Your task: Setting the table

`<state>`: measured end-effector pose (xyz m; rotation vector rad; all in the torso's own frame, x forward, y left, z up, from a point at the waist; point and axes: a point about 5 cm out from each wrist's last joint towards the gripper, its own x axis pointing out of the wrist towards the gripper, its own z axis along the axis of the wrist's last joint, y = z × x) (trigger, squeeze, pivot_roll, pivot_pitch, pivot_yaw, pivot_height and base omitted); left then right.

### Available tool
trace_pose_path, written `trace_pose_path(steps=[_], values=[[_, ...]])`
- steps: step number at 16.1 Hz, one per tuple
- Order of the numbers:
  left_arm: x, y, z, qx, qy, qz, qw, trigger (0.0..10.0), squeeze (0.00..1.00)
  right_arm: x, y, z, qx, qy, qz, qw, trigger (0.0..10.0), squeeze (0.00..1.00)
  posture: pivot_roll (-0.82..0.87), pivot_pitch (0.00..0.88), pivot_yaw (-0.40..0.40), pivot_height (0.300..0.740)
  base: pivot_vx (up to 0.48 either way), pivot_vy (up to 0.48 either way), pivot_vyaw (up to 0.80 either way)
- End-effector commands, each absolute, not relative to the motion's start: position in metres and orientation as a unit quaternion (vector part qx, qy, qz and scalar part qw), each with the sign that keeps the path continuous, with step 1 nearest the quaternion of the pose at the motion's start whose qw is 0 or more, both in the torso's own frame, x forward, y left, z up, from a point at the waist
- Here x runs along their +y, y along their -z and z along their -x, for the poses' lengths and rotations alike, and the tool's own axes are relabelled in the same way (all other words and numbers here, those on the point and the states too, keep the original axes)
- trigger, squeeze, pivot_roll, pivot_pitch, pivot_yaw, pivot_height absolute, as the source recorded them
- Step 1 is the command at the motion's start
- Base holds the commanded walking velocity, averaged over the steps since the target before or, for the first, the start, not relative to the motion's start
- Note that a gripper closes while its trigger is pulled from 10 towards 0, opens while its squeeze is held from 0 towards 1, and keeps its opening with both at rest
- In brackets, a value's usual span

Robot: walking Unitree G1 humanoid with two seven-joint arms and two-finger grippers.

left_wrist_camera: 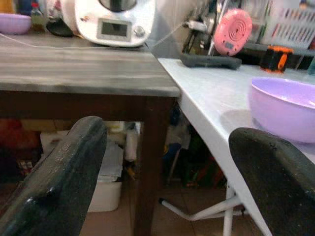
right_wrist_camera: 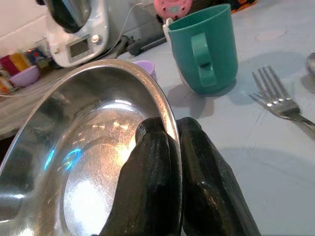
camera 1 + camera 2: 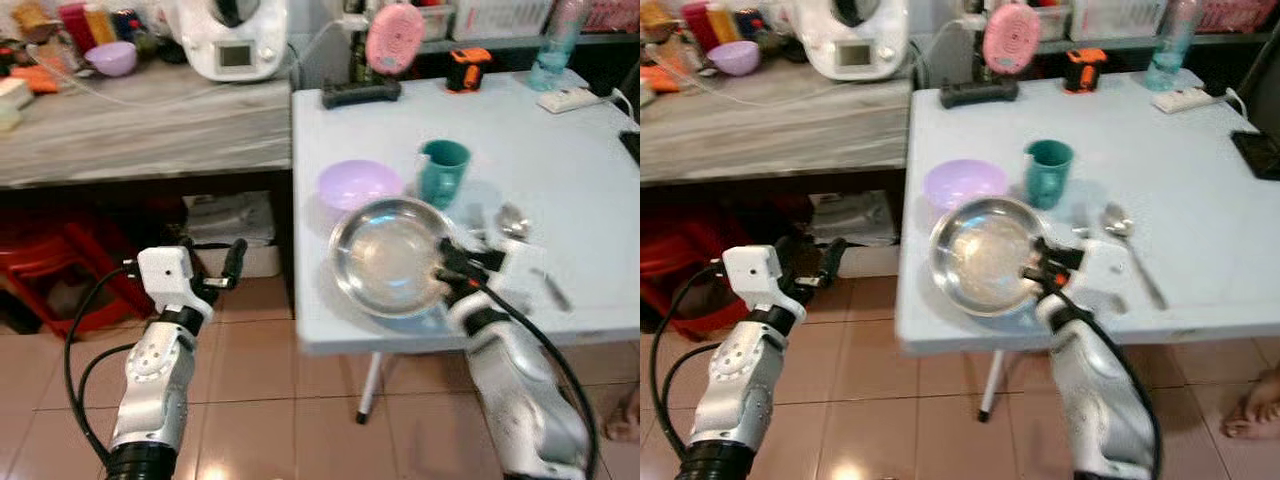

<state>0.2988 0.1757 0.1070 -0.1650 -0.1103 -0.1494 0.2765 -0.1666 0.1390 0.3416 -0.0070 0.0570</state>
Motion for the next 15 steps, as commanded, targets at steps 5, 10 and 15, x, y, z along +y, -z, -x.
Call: trace_pose_path(steps=[5,10,15], values=[[0.1861,-0.1049,-0.3022,-0.052,0.051,0.065,0.995,10.0,0.0,-0.1666,-0.1514,-0.2719,-0.041,-0.027,-0.169,0.984,10.0,0.0,-0.13,0.04,0.088,0.74,0.0,0.418,0.0],[0.1886,-0.1049,-0.3052,-0.054,0.038,0.054,0.996,10.0,0.0,-0.1687,-0.1505,-0.2676,-0.043,-0.022,-0.166,0.985,10.0,0.0,-0.13,0.035,0.087,0.74,0.0,0.458,0.0],[0.1881,-0.103,-0.306,-0.052,0.033,0.052,0.997,10.0,0.0,-0.1689,-0.1508,-0.2666,-0.045,-0.02,-0.164,0.985,10.0,0.0,-0.13,0.029,0.089,0.74,0.0,0.48,0.0]])
